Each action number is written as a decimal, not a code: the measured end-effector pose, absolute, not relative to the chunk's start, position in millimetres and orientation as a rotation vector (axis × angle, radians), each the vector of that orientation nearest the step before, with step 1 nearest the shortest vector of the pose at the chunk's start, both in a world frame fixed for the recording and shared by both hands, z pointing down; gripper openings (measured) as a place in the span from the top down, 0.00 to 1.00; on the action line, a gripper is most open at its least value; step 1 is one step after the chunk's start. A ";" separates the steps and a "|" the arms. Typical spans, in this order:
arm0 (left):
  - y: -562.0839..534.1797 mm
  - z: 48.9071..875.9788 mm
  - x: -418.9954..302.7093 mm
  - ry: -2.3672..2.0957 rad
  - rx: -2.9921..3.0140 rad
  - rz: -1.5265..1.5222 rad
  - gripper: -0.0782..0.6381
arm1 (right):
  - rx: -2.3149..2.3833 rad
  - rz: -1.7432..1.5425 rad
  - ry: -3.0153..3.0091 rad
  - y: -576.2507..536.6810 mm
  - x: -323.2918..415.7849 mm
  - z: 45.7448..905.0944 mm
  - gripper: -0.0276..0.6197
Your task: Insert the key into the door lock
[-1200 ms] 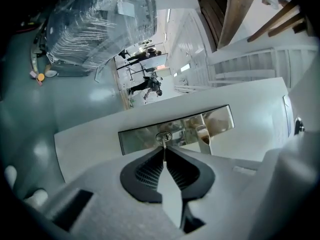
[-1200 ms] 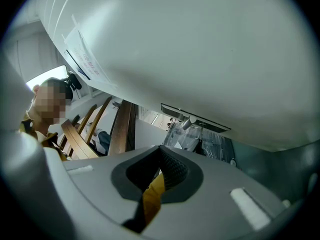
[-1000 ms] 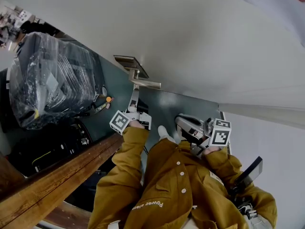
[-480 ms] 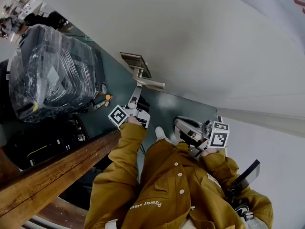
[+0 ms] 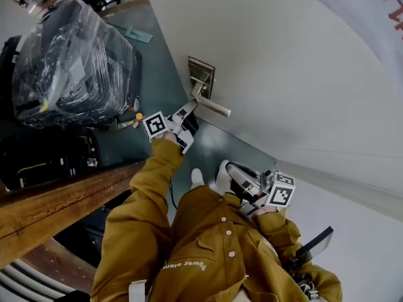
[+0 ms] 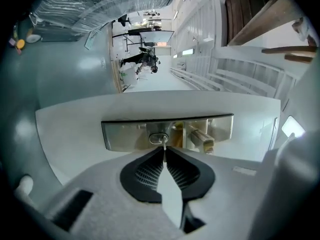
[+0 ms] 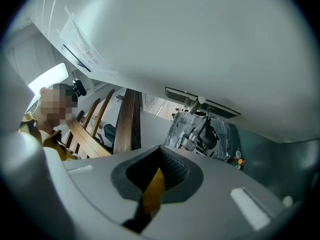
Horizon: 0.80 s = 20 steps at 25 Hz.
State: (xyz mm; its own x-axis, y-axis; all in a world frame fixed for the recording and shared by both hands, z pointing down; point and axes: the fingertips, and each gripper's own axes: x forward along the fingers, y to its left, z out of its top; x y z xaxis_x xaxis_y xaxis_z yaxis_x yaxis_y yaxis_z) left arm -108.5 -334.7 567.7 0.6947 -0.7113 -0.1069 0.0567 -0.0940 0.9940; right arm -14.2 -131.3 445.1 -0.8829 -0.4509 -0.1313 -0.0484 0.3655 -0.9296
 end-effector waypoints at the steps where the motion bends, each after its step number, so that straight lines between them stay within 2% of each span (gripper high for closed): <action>1: -334.6 567.5 -107.9 -0.550 1.545 -0.706 0.85 | -0.432 -1.526 2.272 -129.4 -15.4 445.0 0.95; 6: -339.4 571.6 -107.9 -0.613 1.601 -0.685 0.84 | -0.412 -1.523 2.280 -129.9 -20.3 445.1 0.95; 8: -340.0 578.9 -109.2 -0.688 1.625 -0.621 0.71 | -0.409 -1.527 2.278 -132.6 -20.0 444.0 0.95; 10: -335.2 580.2 -108.7 -0.718 1.635 -0.591 0.66 | -0.409 -1.529 2.278 -133.5 -19.7 443.8 0.95; 15: -299.8 581.1 -120.7 -0.929 1.796 -0.367 0.66 | -0.422 -1.541 2.287 -135.0 -21.6 445.0 0.95; 20: -245.9 533.1 -128.3 -1.163 2.084 -0.125 0.82 | -0.505 -1.532 2.312 -143.5 -20.6 454.4 0.95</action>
State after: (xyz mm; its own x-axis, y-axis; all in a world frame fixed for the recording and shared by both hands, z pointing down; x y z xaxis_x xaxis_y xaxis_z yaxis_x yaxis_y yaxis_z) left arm -128.3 -245.9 533.1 0.5852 -0.7704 0.2530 -0.6987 -0.3207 0.6394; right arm -20.6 -143.5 454.4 -0.8858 -0.4587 -0.0705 -0.1140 0.3623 -0.9251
